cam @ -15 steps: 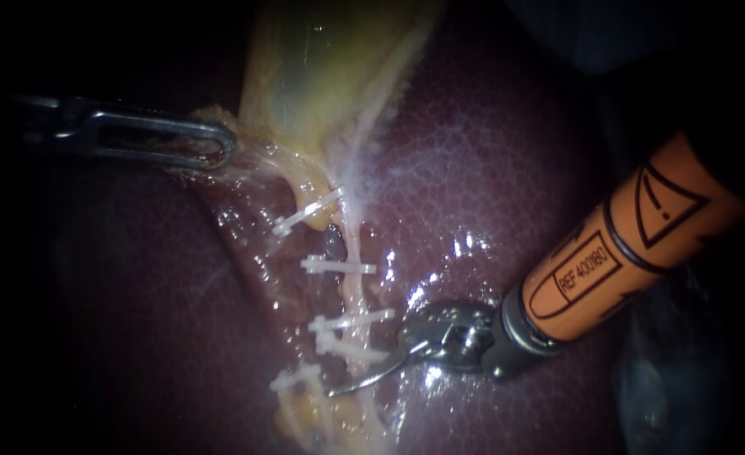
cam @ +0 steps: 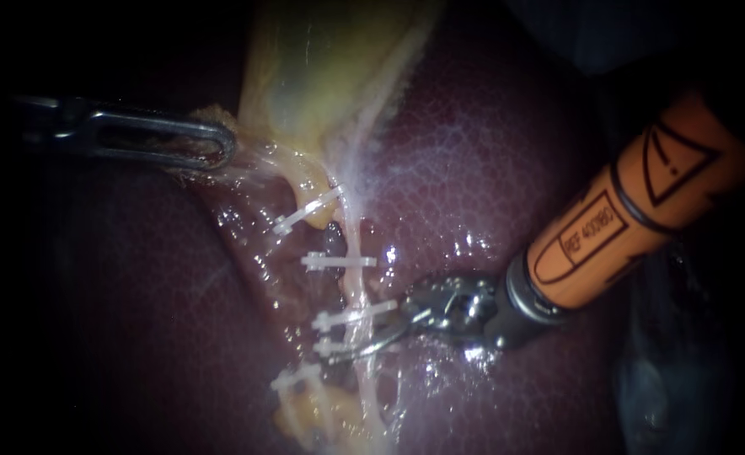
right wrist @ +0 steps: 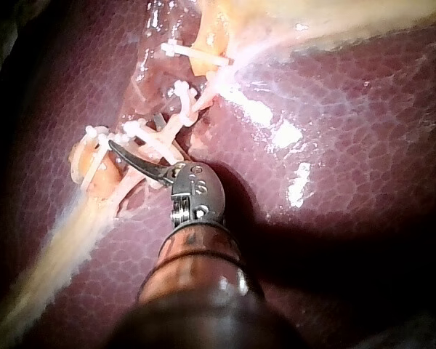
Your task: Go to the cutting position right tube
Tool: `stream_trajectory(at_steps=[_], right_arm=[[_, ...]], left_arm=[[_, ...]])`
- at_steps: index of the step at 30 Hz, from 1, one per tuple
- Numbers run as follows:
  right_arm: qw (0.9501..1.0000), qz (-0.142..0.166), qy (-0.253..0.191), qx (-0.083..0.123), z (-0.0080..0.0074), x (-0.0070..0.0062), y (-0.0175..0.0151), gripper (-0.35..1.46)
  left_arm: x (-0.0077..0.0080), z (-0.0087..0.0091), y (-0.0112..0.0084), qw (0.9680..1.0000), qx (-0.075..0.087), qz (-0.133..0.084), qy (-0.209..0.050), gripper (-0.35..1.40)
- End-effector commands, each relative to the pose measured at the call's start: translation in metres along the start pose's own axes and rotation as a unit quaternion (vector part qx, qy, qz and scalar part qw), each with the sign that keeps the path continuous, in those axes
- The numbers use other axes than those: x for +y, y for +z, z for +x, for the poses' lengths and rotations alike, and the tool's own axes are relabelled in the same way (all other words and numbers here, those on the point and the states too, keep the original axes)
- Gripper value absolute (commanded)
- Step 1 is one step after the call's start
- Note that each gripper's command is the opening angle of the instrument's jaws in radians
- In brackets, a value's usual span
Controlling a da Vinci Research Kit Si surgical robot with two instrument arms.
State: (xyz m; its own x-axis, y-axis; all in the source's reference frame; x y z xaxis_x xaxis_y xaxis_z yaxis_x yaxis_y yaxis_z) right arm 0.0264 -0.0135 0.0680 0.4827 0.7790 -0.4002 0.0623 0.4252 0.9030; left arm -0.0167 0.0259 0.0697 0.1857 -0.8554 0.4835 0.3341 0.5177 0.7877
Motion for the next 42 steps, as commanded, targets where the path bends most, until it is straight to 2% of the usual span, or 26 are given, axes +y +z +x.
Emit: stream_trajectory(at_steps=[1,7,16,20,26,32,39,42], right_arm=[[1.0000,0.001,0.001,0.007,0.0004,0.0003,-0.0004,1.38],[0.9998,0.002,0.005,0.017,0.0011,0.0012,-0.0008,1.38],[0.9988,0.038,0.005,0.031,0.0016,0.0008,0.0002,1.38],[0.9966,0.065,0.002,0.050,0.0019,0.0008,0.0006,1.38],[0.9904,0.105,0.003,0.090,0.0027,0.0009,0.0019,1.43],[0.9868,0.130,0.014,0.096,0.0035,0.0001,0.0026,1.43],[0.9799,0.160,0.014,0.118,0.0047,-0.0012,0.0024,1.43],[0.9771,0.171,0.017,0.125,0.0055,-0.0021,0.0018,1.43]], left_arm=[[0.0000,0.0000,-0.0001,1.0000,0.000,0.000,0.000,-0.35],[0.0000,0.0000,-0.0001,1.0000,0.000,0.000,0.000,-0.35],[0.0000,0.0000,-0.0001,1.0000,0.000,0.000,0.000,-0.35],[-0.0001,0.0000,-0.0001,1.0000,0.000,0.000,0.000,-0.35],[-0.0001,0.0000,0.0000,1.0000,0.000,0.000,0.000,-0.35],[-0.0001,0.0000,0.0000,1.0000,0.000,0.000,0.000,-0.35],[-0.0001,0.0000,0.0001,1.0000,0.000,0.000,0.000,-0.35],[0.0000,0.0000,0.0001,1.0000,0.000,0.000,0.000,-0.35]])
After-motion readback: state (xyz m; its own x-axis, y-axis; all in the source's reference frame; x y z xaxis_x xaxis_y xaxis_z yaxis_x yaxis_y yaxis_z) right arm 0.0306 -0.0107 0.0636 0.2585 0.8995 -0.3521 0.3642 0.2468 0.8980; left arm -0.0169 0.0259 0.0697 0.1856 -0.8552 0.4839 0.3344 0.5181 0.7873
